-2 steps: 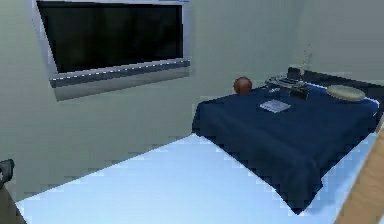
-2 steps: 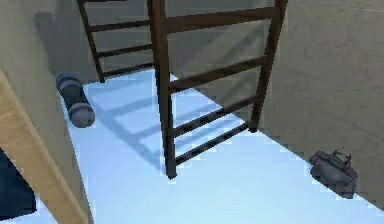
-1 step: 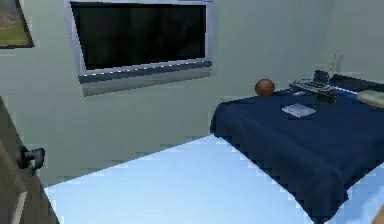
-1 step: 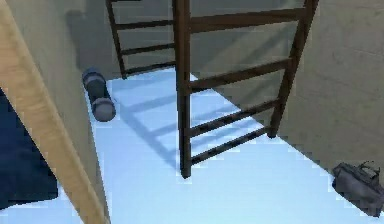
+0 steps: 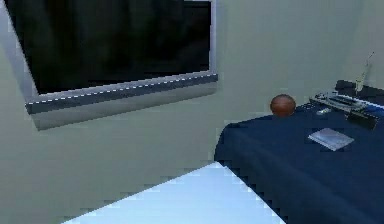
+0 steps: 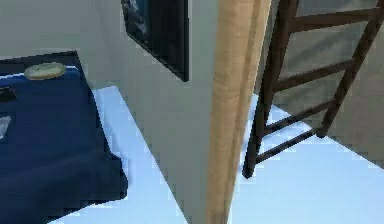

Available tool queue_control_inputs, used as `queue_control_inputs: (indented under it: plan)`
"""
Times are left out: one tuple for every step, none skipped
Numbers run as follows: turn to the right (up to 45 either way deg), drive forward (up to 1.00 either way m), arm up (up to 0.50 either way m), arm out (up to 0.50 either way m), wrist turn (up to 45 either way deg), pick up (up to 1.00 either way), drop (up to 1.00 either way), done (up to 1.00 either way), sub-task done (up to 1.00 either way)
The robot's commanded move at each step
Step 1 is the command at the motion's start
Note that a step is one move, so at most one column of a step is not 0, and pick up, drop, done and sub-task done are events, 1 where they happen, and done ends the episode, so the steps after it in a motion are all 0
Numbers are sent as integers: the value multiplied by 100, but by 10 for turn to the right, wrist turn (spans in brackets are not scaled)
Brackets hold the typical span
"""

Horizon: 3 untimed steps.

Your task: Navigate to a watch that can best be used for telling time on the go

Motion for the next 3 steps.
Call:
queue_control_inputs:
  plan:
    - [-390,0,0,0,0,0,0,0,0]
    - [0,50,0,0,0,0,0,0,0]
    - [-240,0,0,0,0,0,0,0,0]
